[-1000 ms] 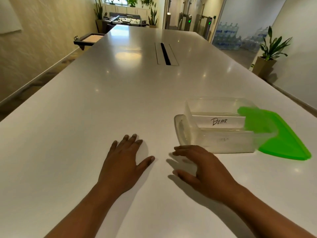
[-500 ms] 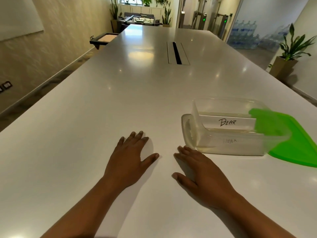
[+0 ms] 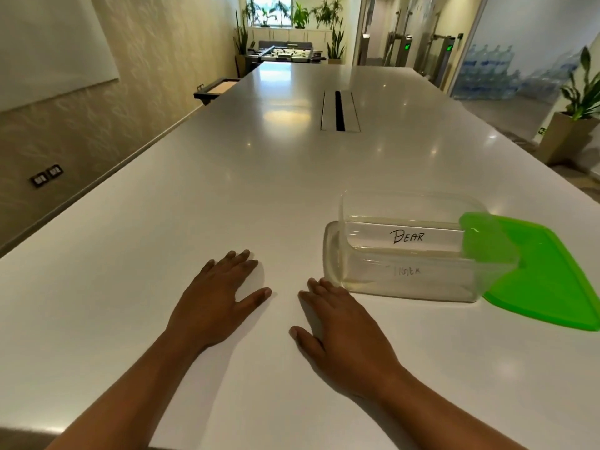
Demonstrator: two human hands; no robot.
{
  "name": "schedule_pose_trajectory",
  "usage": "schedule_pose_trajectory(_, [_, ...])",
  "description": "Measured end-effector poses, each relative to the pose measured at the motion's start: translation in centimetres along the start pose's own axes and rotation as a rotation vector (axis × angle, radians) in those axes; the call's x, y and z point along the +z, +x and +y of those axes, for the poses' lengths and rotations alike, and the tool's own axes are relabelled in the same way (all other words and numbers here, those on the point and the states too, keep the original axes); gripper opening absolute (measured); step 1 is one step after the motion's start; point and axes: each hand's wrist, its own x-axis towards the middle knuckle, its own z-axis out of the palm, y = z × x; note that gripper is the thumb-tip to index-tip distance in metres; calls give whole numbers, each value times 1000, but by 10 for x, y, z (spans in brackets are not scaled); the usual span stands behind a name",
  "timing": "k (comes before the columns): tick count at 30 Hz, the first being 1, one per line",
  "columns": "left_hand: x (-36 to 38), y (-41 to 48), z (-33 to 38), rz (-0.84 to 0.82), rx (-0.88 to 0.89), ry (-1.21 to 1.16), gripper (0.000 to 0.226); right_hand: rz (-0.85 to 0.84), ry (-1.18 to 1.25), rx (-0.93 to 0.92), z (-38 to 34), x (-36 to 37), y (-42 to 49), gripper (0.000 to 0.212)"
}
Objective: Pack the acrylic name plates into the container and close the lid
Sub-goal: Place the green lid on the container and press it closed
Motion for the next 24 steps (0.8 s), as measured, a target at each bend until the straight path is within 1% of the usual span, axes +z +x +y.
schedule_pose_trajectory(5, [-4,0,6,-10,-12,-16,81,-8,-11,4,0,-4,0,66])
schedule_pose_trajectory(12, [-5,0,4,-17,-3,-40,89,14,-24,45,-5,-4,0,66])
schedule_pose_trajectory(17, [-3,2,2,-10,29,-65,86,55,88,72,-7,-15,0,65])
schedule_pose_trajectory(19, [-5,1,6,-5,22,-124,80,101,157,84,-8,-25,-2,60])
schedule_pose_trajectory(21, [-7,2,14,4,37,-184,71,181,204,77,-10,-38,-6,50])
schedule_pose_trajectory(24, [-10,5,35,52,88,-269,62,356,225,19,-10,-65,-11,30])
